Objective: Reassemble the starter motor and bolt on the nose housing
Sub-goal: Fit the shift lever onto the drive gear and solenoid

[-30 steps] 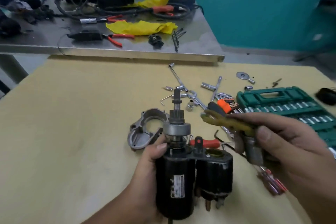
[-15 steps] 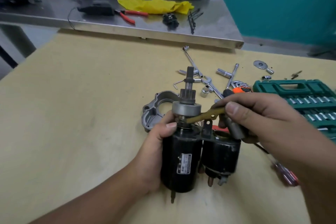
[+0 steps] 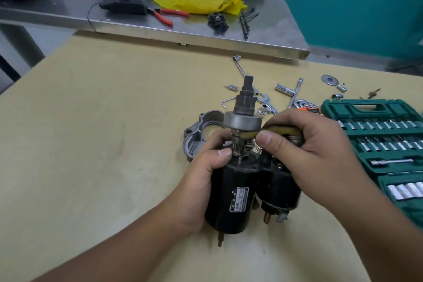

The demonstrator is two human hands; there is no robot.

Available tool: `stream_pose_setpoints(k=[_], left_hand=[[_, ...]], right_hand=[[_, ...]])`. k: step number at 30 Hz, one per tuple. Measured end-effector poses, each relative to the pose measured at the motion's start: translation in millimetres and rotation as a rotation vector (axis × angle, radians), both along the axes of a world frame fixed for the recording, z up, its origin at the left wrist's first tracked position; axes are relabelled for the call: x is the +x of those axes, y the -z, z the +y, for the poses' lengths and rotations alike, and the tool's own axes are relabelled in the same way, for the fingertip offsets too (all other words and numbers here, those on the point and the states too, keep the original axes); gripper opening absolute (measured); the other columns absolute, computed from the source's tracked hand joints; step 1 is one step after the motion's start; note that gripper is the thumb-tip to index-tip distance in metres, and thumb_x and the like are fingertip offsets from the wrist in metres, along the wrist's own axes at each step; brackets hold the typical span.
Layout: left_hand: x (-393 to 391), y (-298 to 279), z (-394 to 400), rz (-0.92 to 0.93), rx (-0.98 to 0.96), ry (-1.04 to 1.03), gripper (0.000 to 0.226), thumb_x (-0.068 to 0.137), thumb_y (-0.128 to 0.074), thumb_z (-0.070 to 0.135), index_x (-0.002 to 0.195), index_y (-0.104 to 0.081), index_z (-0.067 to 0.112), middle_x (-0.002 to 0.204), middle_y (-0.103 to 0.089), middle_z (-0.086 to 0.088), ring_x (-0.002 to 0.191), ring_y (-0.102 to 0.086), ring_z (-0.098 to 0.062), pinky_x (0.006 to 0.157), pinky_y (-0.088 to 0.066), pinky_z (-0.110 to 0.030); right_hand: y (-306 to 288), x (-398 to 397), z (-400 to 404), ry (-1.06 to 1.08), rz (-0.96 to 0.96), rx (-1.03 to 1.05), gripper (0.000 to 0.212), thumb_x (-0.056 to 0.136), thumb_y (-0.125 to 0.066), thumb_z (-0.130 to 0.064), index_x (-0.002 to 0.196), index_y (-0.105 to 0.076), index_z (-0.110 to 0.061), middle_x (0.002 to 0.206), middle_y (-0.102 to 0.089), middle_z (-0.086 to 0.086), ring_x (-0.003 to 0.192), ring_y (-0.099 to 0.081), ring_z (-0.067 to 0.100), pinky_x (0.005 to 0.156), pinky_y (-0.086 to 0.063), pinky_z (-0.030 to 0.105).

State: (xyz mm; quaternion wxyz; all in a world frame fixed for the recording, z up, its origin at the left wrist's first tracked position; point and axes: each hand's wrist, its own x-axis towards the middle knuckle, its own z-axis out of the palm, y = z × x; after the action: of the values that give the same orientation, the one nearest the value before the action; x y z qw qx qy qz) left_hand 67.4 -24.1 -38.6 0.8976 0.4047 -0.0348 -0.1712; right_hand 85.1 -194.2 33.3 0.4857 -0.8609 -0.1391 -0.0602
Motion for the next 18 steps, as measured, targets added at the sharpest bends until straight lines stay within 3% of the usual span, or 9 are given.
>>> stream_pose_setpoints(k=[5,10,13,16,18], left_hand=[[0,1,1,-0.025,0.034,-0.035,0.064,0.076,-0.063,0.033,0.135,-0.055,0.011,0.109,-0.065,-0.021,0.087,-0.066,-0.037,0.066,-0.057,-0.048],[-1,4,1,-0.040,0.025,-0.041,0.064,0.074,-0.064,0.032,0.134,-0.057,0.011,0.111,-0.064,-0.023,0.092,-0.062,-0.040,0.068,-0.056,-0.048],[-3,5,3,-0.074,-0.004,-0.027,0.060,0.077,-0.061,0.029,0.135,-0.059,0.012,0.111,-0.065,-0.021,0.092,-0.064,-0.040,0.072,-0.054,-0.052],[-4,5,5,-0.107,-0.027,-0.003,0.055,0.082,-0.056,0.026,0.136,-0.059,0.013,0.110,-0.067,-0.018,0.089,-0.066,-0.038,0.070,-0.055,-0.050],[-5,5,7,-0.110,-0.028,0.013,0.055,0.084,-0.054,0.025,0.138,-0.059,0.013,0.112,-0.068,-0.017,0.092,-0.067,-0.037,0.072,-0.055,-0.050]], right_hand=[[-3,3,4,-0.014,0.055,0.027,0.013,0.084,-0.080,-0.033,0.084,-0.072,-0.023,0.069,-0.069,-0.005,0.061,-0.064,0.011,0.058,-0.053,0.031],[-13,9,-1,-0.132,0.141,0.021,0.026,0.075,-0.074,-0.042,0.083,-0.074,-0.018,0.063,-0.066,-0.004,0.055,-0.058,0.004,0.052,-0.046,0.016],[-16,9,-1,-0.172,0.138,0.021,0.026,0.074,-0.075,-0.043,0.082,-0.075,-0.018,0.066,-0.067,0.001,0.057,-0.059,0.007,0.053,-0.046,0.017],[-19,12,-2,-0.226,0.151,-0.103,0.029,0.077,-0.080,-0.050,0.084,-0.075,-0.022,0.073,-0.070,0.002,0.067,-0.065,0.018,0.059,-0.049,0.024],[-20,13,-4,-0.262,0.173,-0.168,0.026,0.077,-0.074,-0.049,0.086,-0.075,-0.024,0.076,-0.071,0.000,0.071,-0.066,0.015,0.062,-0.050,0.024]])
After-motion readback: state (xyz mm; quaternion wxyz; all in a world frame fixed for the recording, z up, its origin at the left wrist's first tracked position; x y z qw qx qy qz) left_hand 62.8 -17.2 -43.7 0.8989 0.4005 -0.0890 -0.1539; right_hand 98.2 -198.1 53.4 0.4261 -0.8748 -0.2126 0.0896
